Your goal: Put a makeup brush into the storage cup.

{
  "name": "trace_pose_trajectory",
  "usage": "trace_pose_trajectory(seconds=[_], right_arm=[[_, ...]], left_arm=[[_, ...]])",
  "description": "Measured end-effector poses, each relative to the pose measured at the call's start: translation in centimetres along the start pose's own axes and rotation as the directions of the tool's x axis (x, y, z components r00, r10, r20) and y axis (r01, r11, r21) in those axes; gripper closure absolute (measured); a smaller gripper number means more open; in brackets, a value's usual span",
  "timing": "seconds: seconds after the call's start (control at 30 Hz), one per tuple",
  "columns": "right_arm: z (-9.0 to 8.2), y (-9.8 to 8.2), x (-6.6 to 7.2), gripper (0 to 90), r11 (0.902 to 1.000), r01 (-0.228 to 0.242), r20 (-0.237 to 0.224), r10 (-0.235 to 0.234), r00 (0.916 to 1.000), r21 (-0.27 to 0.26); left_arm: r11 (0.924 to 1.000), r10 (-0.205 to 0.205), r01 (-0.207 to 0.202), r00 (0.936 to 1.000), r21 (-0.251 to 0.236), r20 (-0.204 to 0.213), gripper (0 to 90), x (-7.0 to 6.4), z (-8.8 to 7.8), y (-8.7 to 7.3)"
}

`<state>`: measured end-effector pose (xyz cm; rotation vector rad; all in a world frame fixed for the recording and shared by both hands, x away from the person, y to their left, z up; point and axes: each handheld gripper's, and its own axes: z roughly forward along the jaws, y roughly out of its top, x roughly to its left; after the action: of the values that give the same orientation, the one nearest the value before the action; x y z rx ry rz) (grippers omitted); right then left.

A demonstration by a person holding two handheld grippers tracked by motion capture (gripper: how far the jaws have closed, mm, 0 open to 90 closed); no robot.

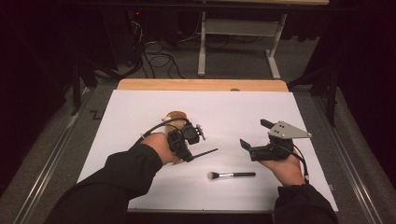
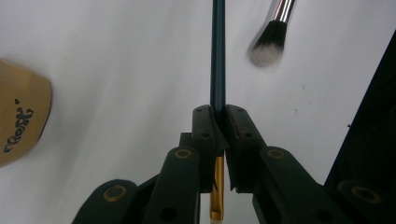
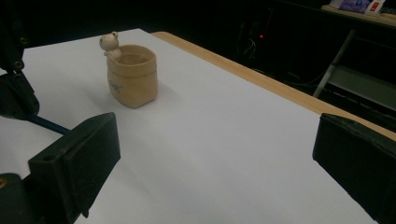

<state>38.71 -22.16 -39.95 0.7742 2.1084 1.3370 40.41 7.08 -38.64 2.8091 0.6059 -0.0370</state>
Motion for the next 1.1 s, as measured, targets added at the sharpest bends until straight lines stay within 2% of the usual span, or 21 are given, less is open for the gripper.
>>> trace_pose_trajectory(seconds=[0.2,0.3,0.33,0.37,0.4,0.47,0.67,0.77,0.83,0.9,1.03,1.1], right_arm=[[0.6,-0.2,0.1,2.7,0.9991,0.041,0.005,-0.041,0.9992,0.011],[0.8,-0.4,1.0,4.7,0.9947,0.098,-0.004,-0.098,0.9952,0.033],[0.8,-0.4,1.0,4.7,0.9947,0.098,-0.004,-0.098,0.9952,0.033],[0.8,-0.4,1.3,5.2,0.9922,0.119,-0.009,-0.118,0.9929,0.039],[1.0,-0.6,2.0,5.8,0.9850,0.163,-0.017,-0.162,0.9866,0.057],[1.1,-0.6,2.4,6.6,0.9813,0.181,-0.020,-0.180,0.9835,0.066],[1.3,-0.8,4.0,12.5,0.9559,0.283,-0.036,-0.281,0.9590,0.078],[1.3,-0.9,4.5,14.8,0.9488,0.306,-0.046,-0.303,0.9518,0.079],[1.4,-0.9,4.7,15.8,0.9388,0.335,-0.048,-0.332,0.9421,0.081],[1.4,-1.0,5.0,16.5,0.9328,0.351,-0.053,-0.348,0.9360,0.080],[1.5,-1.1,5.4,18.0,0.9265,0.367,-0.058,-0.363,0.9301,0.085],[1.5,-1.1,5.6,19.9,0.9181,0.387,-0.063,-0.383,0.9216,0.084]], left_arm=[[1.0000,0.005,-0.005,1.0000,0.007,0.003,83.2,-0.1,0.2,0.1],[0.9997,0.002,-0.002,1.0000,0.023,-0.004,83.2,-0.2,0.4,0.1],[0.9997,0.002,-0.002,1.0000,0.023,-0.004,83.2,-0.2,0.4,0.1],[0.9997,0.002,-0.002,1.0000,0.025,-0.004,83.2,-0.2,0.4,0.2],[0.9996,0.002,-0.001,1.0000,0.028,-0.004,83.2,-0.3,0.4,0.2],[0.9995,0.004,-0.004,1.0000,0.031,-0.004,83.2,-0.5,0.5,0.2],[0.9988,0.017,-0.017,0.9998,0.045,-0.001,83.2,-0.9,0.6,0.5],[0.9982,0.027,-0.027,0.9996,0.053,-0.002,83.2,-1.0,0.6,0.7],[0.9982,0.027,-0.027,0.9996,0.053,-0.004,83.2,-1.1,0.5,0.8],[0.9982,0.027,-0.027,0.9996,0.054,-0.005,83.2,-1.1,0.3,0.9],[0.9975,0.035,-0.034,0.9994,0.062,-0.007,83.2,-1.3,0.0,1.0],[0.9973,0.033,-0.033,0.9994,0.065,-0.008,83.2,-1.3,-0.2,1.1]])
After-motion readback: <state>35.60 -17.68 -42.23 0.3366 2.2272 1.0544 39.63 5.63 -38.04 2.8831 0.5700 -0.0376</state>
